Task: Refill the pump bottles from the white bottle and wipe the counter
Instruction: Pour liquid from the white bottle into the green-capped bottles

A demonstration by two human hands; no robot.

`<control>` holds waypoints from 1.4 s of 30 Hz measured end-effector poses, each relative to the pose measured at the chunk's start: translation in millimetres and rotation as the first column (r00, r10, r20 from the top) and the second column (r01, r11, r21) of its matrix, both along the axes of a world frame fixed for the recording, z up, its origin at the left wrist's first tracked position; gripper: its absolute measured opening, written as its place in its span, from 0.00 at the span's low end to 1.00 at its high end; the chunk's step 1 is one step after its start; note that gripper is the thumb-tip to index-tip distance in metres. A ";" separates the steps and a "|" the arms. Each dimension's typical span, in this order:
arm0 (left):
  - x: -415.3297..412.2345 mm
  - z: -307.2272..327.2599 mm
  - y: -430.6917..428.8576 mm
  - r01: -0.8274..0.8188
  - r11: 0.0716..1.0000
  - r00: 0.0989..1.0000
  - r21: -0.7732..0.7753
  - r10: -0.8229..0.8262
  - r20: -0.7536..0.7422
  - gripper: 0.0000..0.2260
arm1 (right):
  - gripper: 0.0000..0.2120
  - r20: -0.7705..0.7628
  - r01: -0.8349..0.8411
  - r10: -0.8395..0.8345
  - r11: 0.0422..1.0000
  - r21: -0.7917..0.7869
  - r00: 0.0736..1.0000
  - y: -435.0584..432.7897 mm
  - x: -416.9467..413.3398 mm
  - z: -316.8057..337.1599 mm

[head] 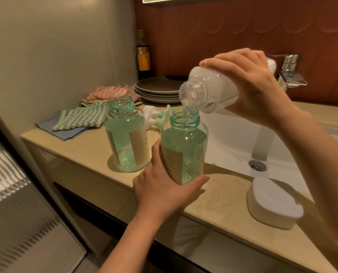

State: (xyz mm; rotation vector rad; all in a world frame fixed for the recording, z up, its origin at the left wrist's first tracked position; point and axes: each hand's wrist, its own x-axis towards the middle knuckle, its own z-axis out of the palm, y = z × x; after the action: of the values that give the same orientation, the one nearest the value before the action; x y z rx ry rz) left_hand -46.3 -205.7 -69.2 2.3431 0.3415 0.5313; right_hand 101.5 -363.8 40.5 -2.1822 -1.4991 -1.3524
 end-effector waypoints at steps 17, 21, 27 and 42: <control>0.1 -1.4 0.8 -0.001 1.000 1.000 0.011 0.001 -0.006 0.50 | 0.29 0.013 0.004 -0.004 1.000 -0.002 1.000 0.0 -1.2 1.0; 0.7 -2.0 1.0 0.002 1.000 1.000 0.009 -0.002 0.003 0.51 | 0.29 0.016 0.004 -0.004 1.000 -0.001 1.000 0.6 -1.3 0.7; 0.5 -2.2 0.9 0.002 1.000 1.000 0.002 -0.002 0.014 0.50 | 0.28 0.013 0.002 -0.001 1.000 -0.001 1.000 0.4 -1.9 1.0; 0.4 -1.5 0.4 0.002 1.000 1.000 0.003 -0.002 0.008 0.50 | 0.29 0.010 0.005 -0.005 1.000 -0.004 1.000 0.2 -1.4 0.5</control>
State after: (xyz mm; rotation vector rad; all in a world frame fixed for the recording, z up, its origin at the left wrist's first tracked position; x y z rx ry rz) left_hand -45.9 -205.3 -70.7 2.3429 0.3344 0.5407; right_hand 100.1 -363.7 41.0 -2.1860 -1.5021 -1.3648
